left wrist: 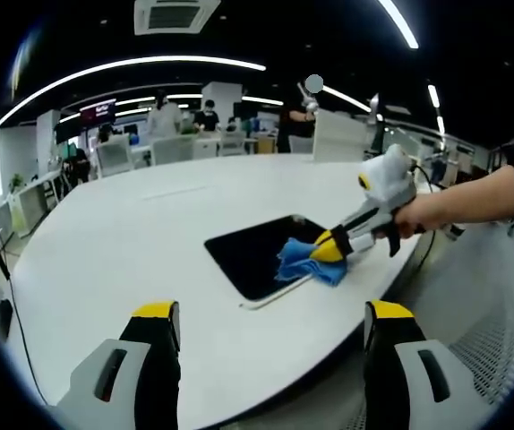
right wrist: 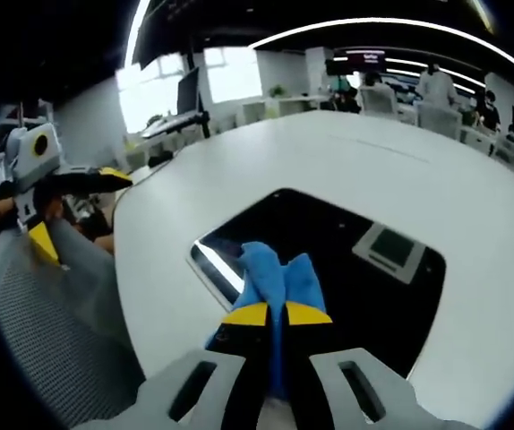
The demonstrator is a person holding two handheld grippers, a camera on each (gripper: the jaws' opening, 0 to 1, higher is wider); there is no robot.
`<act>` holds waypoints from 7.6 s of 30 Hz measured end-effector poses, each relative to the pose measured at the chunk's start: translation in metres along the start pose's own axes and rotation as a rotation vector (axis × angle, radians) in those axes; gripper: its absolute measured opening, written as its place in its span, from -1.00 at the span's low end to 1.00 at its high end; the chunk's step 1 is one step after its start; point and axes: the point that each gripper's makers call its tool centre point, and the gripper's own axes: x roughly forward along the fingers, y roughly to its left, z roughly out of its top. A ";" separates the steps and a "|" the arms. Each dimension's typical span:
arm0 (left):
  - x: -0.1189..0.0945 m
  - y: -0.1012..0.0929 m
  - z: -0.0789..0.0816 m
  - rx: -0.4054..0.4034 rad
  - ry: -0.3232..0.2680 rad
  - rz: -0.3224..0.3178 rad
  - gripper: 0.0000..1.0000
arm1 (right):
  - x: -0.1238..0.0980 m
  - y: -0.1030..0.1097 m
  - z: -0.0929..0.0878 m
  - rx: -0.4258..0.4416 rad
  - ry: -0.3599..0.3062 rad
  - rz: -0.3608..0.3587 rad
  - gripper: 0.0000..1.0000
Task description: Wipe the mirror surface with the cleaning cloth until all visible marks leave the cleaned area.
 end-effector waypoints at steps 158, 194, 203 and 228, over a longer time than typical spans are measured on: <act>0.001 0.001 -0.003 -0.003 0.018 0.002 0.68 | 0.032 -0.115 0.036 0.108 0.080 -0.246 -1.00; 0.000 0.002 -0.002 -0.006 0.008 0.004 0.68 | 0.012 -0.075 0.017 0.064 0.059 -0.195 -1.00; 0.000 0.002 -0.001 -0.010 -0.001 0.005 0.68 | 0.007 -0.067 0.011 0.048 0.061 -0.183 -1.00; -0.001 0.002 0.000 -0.011 -0.008 0.010 0.67 | -0.008 -0.041 -0.002 0.057 0.057 -0.149 -1.00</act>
